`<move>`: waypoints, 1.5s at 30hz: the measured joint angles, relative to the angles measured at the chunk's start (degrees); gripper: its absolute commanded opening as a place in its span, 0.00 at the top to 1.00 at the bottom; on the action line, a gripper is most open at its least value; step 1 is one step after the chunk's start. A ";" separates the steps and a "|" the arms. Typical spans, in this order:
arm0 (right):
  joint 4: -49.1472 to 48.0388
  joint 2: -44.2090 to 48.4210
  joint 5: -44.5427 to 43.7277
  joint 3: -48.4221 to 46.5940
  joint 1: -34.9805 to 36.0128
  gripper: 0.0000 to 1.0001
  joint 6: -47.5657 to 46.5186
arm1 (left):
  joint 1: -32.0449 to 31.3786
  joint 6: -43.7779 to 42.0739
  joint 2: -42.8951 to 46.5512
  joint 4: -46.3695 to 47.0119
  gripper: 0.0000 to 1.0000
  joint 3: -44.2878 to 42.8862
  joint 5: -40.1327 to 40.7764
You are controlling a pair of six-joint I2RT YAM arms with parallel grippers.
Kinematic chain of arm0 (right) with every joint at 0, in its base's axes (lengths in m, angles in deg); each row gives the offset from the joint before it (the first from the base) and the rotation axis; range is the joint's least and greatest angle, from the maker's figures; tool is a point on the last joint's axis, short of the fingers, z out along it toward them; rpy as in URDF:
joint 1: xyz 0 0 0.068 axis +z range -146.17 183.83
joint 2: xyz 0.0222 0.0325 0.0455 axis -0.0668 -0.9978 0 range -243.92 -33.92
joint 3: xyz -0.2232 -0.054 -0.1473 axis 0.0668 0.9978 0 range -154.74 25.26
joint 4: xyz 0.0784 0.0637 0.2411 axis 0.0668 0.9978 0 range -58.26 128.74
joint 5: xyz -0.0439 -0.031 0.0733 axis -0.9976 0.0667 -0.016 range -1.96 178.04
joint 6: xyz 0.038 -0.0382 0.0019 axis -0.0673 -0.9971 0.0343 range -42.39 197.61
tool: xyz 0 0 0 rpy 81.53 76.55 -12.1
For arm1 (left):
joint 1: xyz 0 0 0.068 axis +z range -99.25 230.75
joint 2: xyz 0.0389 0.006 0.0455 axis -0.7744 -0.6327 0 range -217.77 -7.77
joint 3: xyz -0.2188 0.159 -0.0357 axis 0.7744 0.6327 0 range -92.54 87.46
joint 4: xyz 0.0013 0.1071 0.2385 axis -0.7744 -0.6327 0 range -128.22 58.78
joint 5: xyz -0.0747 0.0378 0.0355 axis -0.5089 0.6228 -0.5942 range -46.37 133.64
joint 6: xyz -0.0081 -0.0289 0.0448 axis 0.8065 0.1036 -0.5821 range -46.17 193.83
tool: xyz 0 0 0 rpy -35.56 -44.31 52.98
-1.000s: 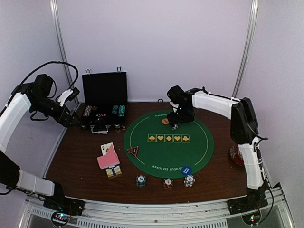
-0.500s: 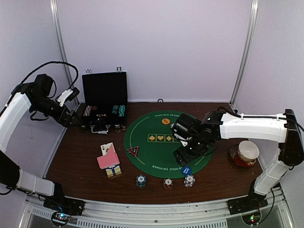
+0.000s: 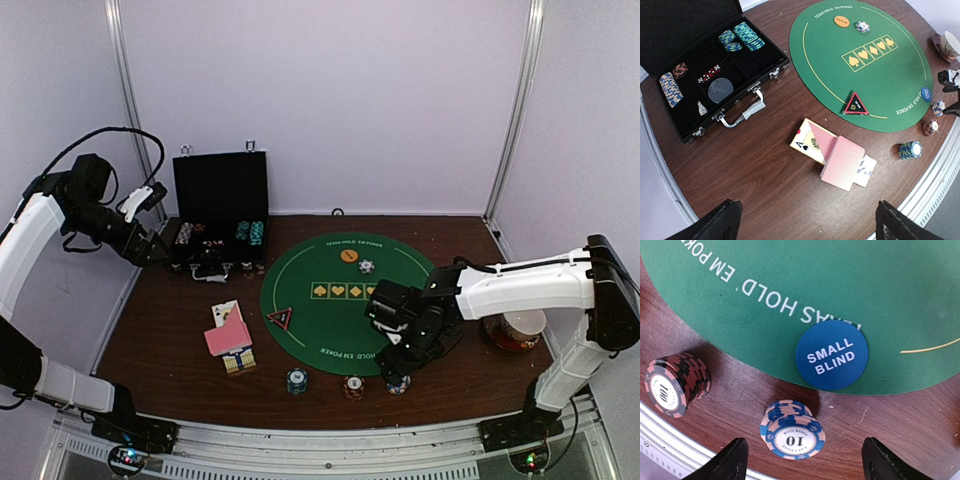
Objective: Distribute texas hold em gaming equipment
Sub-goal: Pick up the pile of poker chips from the pile of poker chips.
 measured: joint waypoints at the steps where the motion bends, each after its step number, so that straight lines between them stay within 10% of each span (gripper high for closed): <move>1: -0.31 -0.33 0.35 0.20 0.07 0.19 0.11 | 0.00 0.00 0.00 0.00 0.02 0.00 0.02; 37: -3.74 -2.99 2.01 2.34 0.59 0.53 0.70 | 0.00 -0.42 -0.07 -0.02 0.02 0.00 -0.07; 45: -3.54 -2.97 2.19 2.27 0.61 0.73 0.68 | 0.00 -0.46 -0.07 -0.02 0.03 0.00 -0.04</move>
